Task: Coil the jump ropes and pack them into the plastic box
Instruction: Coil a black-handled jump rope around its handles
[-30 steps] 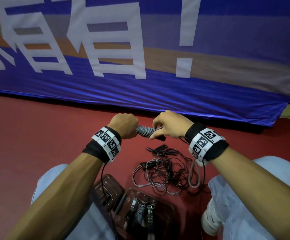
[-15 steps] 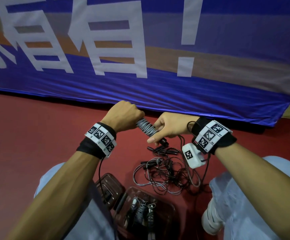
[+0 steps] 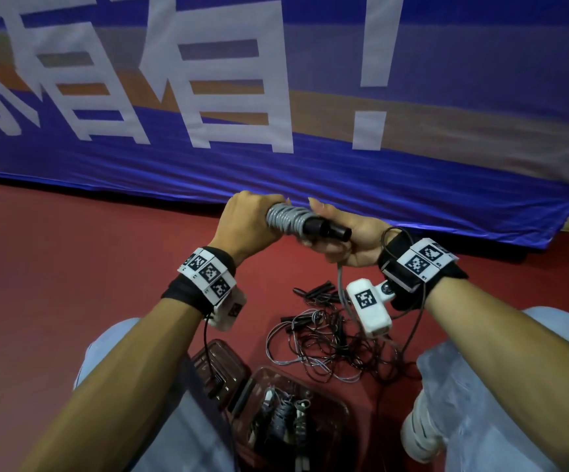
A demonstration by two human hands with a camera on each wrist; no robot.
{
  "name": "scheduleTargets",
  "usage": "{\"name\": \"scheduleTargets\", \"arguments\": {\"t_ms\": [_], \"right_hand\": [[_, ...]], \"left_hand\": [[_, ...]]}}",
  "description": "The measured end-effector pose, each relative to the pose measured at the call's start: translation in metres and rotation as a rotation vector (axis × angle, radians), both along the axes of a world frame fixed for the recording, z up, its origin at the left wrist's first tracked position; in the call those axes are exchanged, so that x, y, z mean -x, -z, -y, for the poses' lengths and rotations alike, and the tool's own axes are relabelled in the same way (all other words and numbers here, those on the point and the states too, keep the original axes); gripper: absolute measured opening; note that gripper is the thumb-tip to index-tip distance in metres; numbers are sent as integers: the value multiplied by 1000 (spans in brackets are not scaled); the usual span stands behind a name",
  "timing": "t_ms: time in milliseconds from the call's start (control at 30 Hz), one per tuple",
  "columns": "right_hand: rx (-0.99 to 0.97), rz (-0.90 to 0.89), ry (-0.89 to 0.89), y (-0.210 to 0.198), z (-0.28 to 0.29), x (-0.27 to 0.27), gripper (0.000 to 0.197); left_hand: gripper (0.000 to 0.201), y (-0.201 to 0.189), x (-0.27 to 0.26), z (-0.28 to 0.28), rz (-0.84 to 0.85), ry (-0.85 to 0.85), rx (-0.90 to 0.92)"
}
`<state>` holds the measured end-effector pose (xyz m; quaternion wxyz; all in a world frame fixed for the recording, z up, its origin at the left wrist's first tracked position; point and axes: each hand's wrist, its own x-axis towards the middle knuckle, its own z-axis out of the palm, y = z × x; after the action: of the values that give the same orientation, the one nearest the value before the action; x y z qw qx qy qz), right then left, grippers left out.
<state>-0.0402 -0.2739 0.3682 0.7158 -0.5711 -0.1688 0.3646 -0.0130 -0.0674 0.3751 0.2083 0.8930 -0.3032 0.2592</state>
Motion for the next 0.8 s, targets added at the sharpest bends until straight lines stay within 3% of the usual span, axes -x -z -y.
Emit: {"name": "scheduleTargets", "arguments": {"t_ms": [100,267,500,600,667,800], "right_hand": [[-50,-29,14,-7,-2,5,64],[-244,-224,199,-9,-12,4,62],[-239,-503,583,3,-36,-8,39],[-91,-541,666,11,-33,-14,32],[125,-468,628,14,-29,-18,31],[721,5,577,12,-24,-13,23]], "left_hand": [[15,2,-1,4,-126,-52,26],[32,2,0,12,-367,-222,148],[31,25,-13,16,-407,-538,-210],[31,39,-11,30,-447,-573,-330],[29,42,-10,35,-468,-589,-395],[28,42,-8,35,-496,-614,-514]]}}
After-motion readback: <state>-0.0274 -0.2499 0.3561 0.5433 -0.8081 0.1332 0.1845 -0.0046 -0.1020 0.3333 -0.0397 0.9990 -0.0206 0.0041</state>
